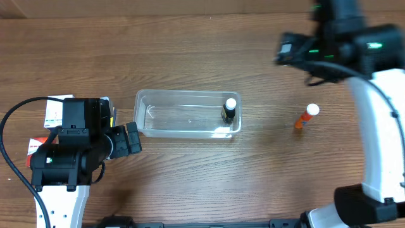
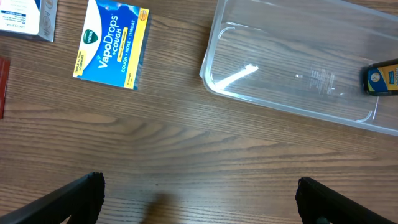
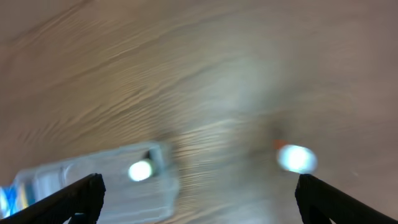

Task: Pack container
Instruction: 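Release the bottle and grasp the orange tube with the right gripper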

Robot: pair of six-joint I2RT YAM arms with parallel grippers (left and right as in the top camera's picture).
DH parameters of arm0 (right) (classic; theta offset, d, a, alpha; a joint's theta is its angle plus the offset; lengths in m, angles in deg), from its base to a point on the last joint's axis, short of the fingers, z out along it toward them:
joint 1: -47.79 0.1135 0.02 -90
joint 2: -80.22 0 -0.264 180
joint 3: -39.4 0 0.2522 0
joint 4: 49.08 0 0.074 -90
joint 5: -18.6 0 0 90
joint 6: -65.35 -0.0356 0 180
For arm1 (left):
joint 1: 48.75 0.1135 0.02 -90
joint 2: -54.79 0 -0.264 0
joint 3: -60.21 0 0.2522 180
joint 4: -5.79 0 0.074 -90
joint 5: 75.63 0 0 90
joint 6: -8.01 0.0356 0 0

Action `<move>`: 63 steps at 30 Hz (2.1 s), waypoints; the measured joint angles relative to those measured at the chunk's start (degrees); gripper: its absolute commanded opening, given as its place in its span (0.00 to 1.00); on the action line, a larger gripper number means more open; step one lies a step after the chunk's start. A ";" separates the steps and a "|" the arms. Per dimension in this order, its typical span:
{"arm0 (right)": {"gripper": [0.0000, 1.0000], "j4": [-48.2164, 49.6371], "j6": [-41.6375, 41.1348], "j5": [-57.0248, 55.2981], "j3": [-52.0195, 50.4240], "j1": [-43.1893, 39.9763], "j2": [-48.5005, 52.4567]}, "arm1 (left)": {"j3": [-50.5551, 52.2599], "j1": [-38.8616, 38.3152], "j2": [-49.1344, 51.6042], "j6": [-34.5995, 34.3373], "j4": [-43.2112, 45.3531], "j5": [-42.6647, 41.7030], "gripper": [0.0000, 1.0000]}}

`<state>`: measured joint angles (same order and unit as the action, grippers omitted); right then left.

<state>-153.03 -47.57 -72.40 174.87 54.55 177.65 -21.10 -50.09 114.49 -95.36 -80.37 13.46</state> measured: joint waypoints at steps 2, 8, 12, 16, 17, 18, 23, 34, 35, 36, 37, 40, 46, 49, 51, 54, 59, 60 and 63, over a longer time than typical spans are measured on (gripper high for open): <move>1.00 -0.87 -0.42 0.42 -0.83 -4.96 0.17 | 0.00 0.00 0.00 0.00 0.00 0.00 1.00; 1.00 -0.87 -0.85 1.18 -9.79 -10.12 3.26 | 0.00 0.00 0.02 0.00 -0.02 -0.02 1.00; 1.00 1.70 -0.85 1.64 -18.23 -11.89 6.03 | 0.00 0.00 0.02 0.00 0.00 0.00 1.00; 1.00 4.76 -0.85 1.70 -25.22 -12.41 6.36 | 0.00 0.00 0.09 0.00 -0.02 -0.02 1.00; 1.00 5.38 -0.85 1.70 -26.21 -12.41 6.36 | 0.00 0.00 0.09 0.00 0.00 0.00 1.00; 1.00 6.36 -0.83 1.75 -27.28 -12.39 6.36 | 0.00 0.00 0.09 0.00 0.00 0.00 1.00; 0.97 10.16 -0.83 2.08 -31.87 -12.37 6.36 | 0.00 0.00 0.11 0.00 -0.02 0.00 1.00; 0.65 12.96 -0.81 2.08 -35.36 -12.39 6.36 | 0.00 0.00 0.11 0.00 -0.02 0.00 1.00; 0.61 13.07 -0.92 2.10 -35.56 -12.39 6.36 | 0.00 0.00 0.11 0.00 -0.02 0.00 1.00; 0.59 13.09 -0.61 2.08 -35.60 -12.39 6.36 | 0.00 0.00 0.11 0.00 -0.02 0.00 1.00; 0.58 13.29 -1.01 2.10 -35.65 -12.39 6.36 | 0.00 0.00 0.11 0.00 -0.02 0.00 1.00; 0.53 13.55 -0.83 2.10 -35.65 -12.39 6.36 | 0.00 0.00 0.11 0.00 -0.02 0.00 1.00; 0.44 13.60 -0.81 2.08 -35.69 -12.39 6.36 | 0.00 0.00 0.11 0.00 -0.02 0.00 1.00; 0.40 13.62 -0.68 2.10 -35.69 -12.37 6.36 | 0.00 0.00 0.11 0.00 -0.02 0.00 1.00; 0.38 13.60 -0.81 2.12 -35.69 -12.37 6.36 | 0.00 0.00 0.11 0.00 -0.02 0.00 1.00; 0.31 13.60 -0.76 2.08 -35.69 -12.39 6.36 | 0.00 0.00 0.11 0.00 -0.02 0.00 1.00; 0.26 13.57 -0.79 2.05 -35.69 -12.39 6.36 | 0.00 0.00 0.11 0.00 -0.02 0.00 1.00; 0.21 13.53 -0.76 2.08 -35.69 -12.39 6.36 | 0.00 0.00 0.11 0.00 -0.02 0.00 1.00; 0.13 13.46 -0.79 2.08 -35.69 -12.39 6.36 | 0.00 0.00 0.11 0.00 -0.02 0.00 1.00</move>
<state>-139.57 -48.36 -70.32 139.18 42.16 184.01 -21.10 -50.09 114.60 -95.36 -80.39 13.46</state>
